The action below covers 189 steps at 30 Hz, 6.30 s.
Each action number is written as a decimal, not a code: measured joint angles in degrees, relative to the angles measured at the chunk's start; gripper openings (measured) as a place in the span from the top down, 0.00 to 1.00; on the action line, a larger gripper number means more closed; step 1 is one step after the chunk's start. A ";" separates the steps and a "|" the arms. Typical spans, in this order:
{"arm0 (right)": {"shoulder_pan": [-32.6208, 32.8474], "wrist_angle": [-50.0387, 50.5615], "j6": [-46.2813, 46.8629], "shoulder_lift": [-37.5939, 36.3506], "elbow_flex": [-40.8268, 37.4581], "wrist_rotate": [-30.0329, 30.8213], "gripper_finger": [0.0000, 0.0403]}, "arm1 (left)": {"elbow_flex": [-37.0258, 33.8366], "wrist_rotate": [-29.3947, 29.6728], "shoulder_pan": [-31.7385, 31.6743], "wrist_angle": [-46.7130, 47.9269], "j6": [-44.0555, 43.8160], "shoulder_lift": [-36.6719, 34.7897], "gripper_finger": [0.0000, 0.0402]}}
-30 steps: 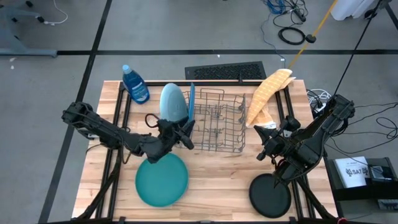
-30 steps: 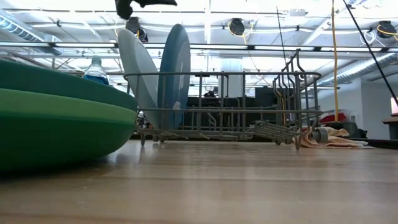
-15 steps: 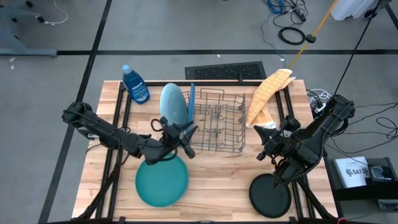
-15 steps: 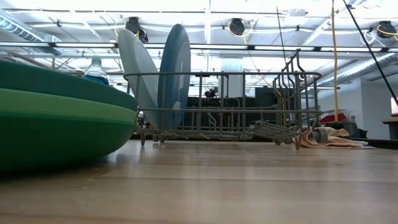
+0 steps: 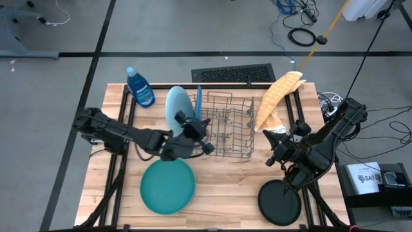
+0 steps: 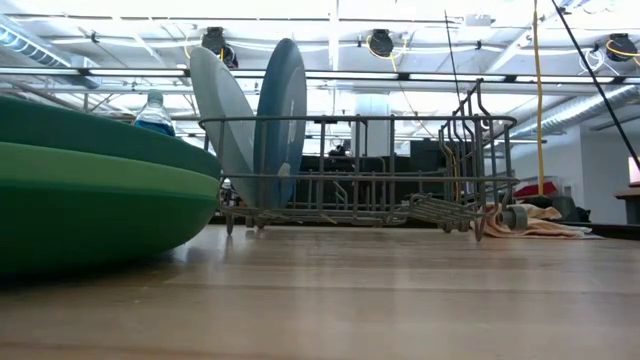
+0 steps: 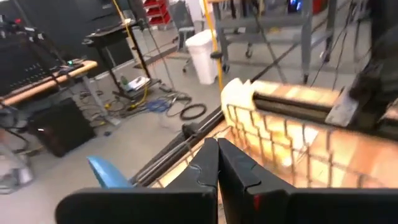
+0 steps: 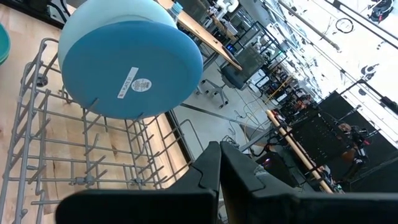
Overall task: Sort dishes
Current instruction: Put the blue plate into the dish rack, then put the green plate into the dish rack
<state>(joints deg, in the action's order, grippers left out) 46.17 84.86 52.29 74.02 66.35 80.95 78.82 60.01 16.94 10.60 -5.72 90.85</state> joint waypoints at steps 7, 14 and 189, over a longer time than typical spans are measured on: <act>0.00 0.03 -0.12 0.02 0.00 0.01 1.00 | 10.56 0.02 -3.56 23.98 -9.96 6.83 1.00; -0.01 -0.08 -0.50 0.02 0.00 0.00 1.00 | 16.03 -2.54 -6.11 46.41 -26.71 9.46 1.00; 0.05 -8.18 -8.64 0.02 0.22 -4.72 1.00 | -6.00 -33.86 0.63 -23.18 -3.32 -4.38 1.00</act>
<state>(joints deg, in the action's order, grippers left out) 46.22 76.68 43.65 74.04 66.57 76.22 72.82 26.15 17.57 -12.58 -9.04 86.47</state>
